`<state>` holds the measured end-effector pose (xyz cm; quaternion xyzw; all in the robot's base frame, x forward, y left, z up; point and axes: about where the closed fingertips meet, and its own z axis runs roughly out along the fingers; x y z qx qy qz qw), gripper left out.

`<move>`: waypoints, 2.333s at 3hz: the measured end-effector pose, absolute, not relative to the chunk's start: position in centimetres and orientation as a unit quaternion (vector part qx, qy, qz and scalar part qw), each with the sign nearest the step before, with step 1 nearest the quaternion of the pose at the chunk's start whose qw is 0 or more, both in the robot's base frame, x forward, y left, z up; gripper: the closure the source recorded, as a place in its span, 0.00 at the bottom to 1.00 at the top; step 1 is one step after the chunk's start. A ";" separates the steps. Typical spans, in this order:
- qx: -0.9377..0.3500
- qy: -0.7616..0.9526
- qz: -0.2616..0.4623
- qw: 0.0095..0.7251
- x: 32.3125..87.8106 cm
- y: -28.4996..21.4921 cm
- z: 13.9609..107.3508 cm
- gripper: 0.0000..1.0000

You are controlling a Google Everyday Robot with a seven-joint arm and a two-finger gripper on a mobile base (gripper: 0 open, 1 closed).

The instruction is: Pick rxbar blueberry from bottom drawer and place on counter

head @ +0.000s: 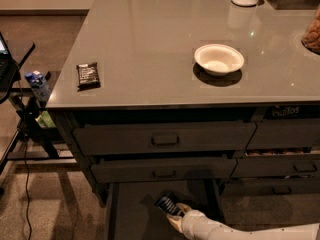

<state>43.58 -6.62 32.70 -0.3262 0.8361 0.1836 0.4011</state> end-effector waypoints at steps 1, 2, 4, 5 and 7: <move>-0.341 0.831 0.165 0.407 43.4 -6.5 35.5 1.00; -0.349 0.826 0.145 0.417 43.6 -6.5 38.8 1.00; -0.354 0.813 0.136 0.441 44.4 -6.3 42.1 1.00; -0.365 0.804 0.131 0.451 44.7 -5.9 44.2 1.00; -0.386 0.787 0.093 0.472 45.0 -5.2 51.8 1.00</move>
Offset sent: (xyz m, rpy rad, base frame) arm 0.0009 0.0021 0.1023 -0.1091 -0.1134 -0.0008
